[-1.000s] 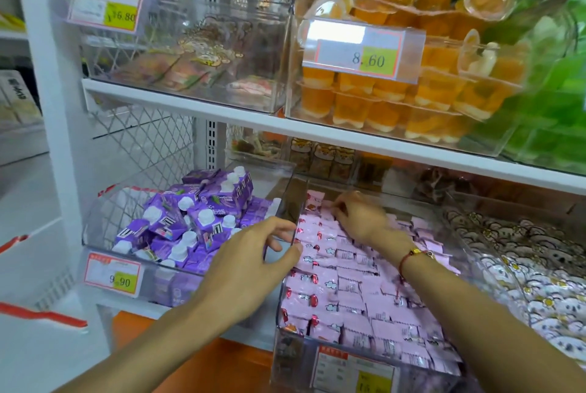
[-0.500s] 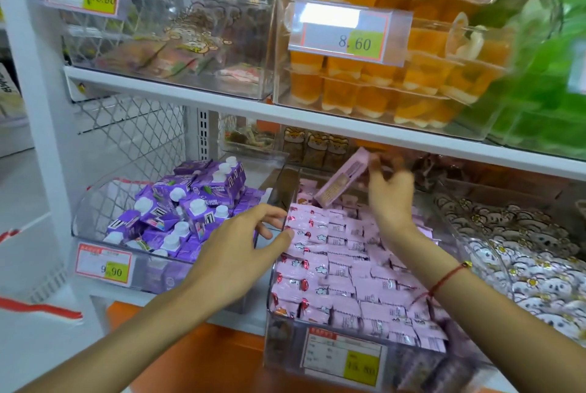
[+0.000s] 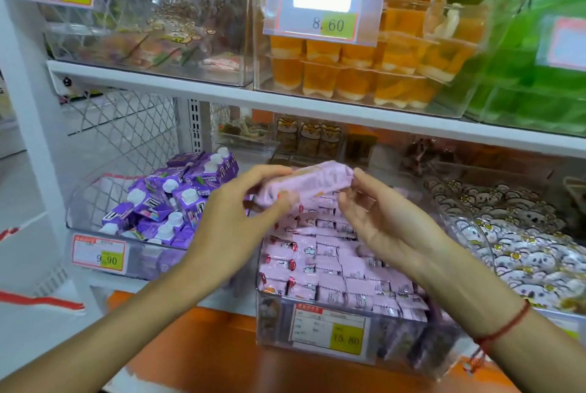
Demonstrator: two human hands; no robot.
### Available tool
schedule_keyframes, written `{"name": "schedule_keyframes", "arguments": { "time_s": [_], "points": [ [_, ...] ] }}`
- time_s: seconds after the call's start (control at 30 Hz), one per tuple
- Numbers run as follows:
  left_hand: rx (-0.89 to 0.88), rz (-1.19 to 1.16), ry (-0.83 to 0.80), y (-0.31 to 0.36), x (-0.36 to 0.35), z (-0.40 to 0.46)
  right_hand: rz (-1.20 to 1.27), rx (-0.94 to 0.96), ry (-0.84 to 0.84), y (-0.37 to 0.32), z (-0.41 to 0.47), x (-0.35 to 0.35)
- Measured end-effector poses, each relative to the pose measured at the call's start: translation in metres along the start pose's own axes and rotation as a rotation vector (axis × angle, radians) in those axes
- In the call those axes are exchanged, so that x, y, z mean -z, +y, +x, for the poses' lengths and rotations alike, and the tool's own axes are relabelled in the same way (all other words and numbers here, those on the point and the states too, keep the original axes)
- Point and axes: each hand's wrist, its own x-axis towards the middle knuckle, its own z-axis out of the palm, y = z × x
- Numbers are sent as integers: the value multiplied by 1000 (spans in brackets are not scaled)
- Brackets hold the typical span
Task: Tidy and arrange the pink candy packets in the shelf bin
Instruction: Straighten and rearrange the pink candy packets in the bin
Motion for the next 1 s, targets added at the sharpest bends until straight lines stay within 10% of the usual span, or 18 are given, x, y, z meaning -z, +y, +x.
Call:
{"name": "schedule_keyframes", "arguments": {
  "time_s": [0.23,0.43,0.7,1.0],
  "points": [
    [522,-361,-64,9,5,2,-1021,476,-216,4,-2,8],
    [573,-320,-70,14,6,7,-958,528,-250,10,2,8],
    [146,-74,-70,13,3,-3,-1323,687,-432,14,-1,7],
    [204,101,10,-14,7,-6,-998,659,36,0,45,12]
  ]
}}
